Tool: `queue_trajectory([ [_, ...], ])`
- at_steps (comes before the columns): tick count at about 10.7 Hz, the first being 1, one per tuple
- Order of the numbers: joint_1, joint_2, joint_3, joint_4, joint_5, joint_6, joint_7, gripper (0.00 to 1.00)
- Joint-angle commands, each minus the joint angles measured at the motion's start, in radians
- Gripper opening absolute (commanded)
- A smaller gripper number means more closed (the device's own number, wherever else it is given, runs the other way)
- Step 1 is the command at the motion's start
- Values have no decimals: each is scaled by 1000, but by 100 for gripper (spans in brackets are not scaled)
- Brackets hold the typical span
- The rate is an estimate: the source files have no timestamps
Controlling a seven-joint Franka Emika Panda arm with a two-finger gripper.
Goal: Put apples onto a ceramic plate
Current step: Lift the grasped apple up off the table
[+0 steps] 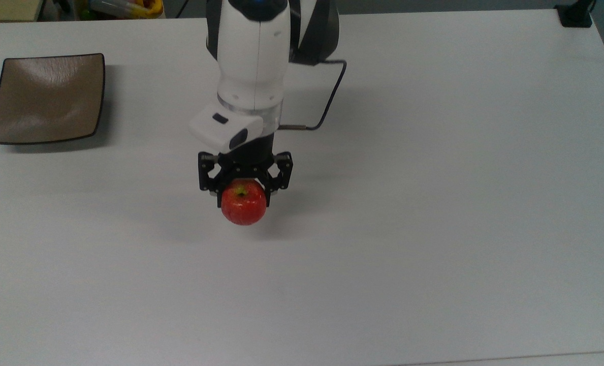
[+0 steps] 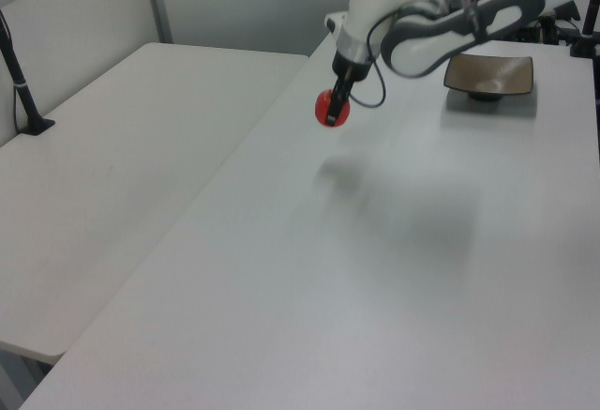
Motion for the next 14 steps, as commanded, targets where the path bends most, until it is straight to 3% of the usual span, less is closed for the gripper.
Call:
queue_trajectory([
  [1, -1, -218, -3, -65, 110, -193, -11, 51],
  [3, -20, -313, -3, -70, 170, -326, -93, 51],
  [6, -73, -481, -5, -155, 271, -506, -346, 51],
  [7, -73, -521, -28, -171, 273, -557, -417, 51],
  [11, -93, -578, -78, -218, 276, -608, -557, 51],
  [14, -117, -573, -188, -223, 276, -585, -710, 51],
])
